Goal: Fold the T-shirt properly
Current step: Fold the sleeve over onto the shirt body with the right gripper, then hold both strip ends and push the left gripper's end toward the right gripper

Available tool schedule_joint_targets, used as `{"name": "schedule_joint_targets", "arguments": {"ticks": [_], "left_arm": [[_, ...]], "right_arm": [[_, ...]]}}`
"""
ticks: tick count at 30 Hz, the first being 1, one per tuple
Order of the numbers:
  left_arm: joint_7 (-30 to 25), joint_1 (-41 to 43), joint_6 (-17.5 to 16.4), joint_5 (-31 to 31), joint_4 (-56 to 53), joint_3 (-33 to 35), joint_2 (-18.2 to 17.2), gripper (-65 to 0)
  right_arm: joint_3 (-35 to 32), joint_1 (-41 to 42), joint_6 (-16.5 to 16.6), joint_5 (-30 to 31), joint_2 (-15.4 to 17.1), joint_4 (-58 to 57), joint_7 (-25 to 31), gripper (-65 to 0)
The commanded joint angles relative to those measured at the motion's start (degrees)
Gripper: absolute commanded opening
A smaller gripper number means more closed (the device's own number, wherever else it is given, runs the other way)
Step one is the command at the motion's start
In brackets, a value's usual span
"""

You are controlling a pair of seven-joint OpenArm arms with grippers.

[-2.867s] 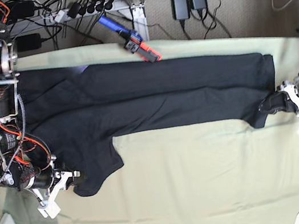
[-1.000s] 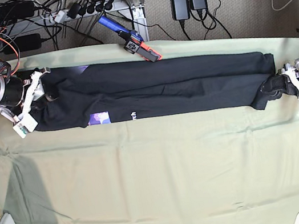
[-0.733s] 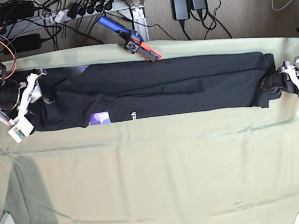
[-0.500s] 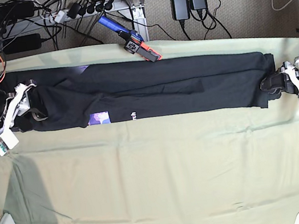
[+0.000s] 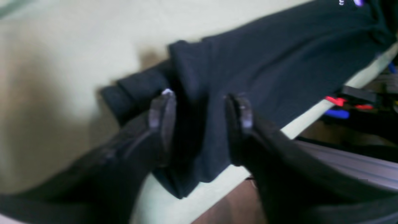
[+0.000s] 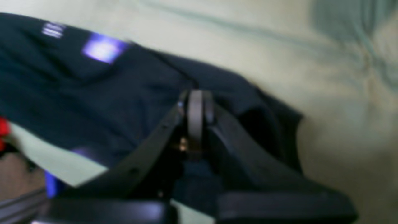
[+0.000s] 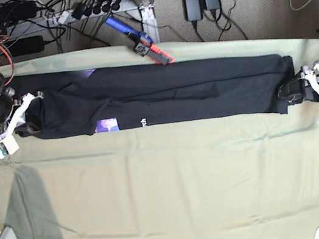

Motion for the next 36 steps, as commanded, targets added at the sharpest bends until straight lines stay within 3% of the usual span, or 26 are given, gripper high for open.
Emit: {"name": "schedule_joint_targets", "arguments": {"ticks": [1, 4, 10, 14, 23, 29, 36], "left_arm": [[-1.22, -0.92, -0.95, -0.7, 0.74, -0.48, -1.29, -32.2], [-2.03, -0.92, -0.95, -0.07, 0.72, -0.48, -1.27, -31.9], [-5.84, -0.87, -0.95, 7.41, 0.37, -0.5, -1.27, -31.8], [-7.63, -0.87, -0.95, 11.23, 0.35, -0.5, -1.25, -23.9], [-8.09, 2.01, -0.95, 11.54, 0.31, -0.5, -0.9, -23.9], [-9.09, 3.19, -0.95, 14.62, 0.31, -0.5, 0.48, -23.9], [-8.92, 3.37, -0.95, 14.03, 0.31, -0.48, 2.27, -23.9]], "right_arm": [[0.48, 0.61, 4.26, 0.52, 1.09, -0.94, 1.68, -65.0], [0.48, 0.81, 4.26, 0.44, 1.05, -6.21, 2.95, -65.0], [0.48, 1.7, 4.28, 2.21, 1.07, -11.54, 2.99, -65.0], [0.48, 1.73, 4.35, 4.98, 1.05, -11.54, 2.8, -65.0], [0.48, 1.75, 4.42, 5.84, 1.05, -11.54, 2.82, -65.0], [0.48, 2.36, 4.44, 6.1, 1.03, -11.54, 2.78, -65.0], [0.48, 2.36, 4.44, 6.29, 1.03, -11.54, 2.58, -65.0]]}}
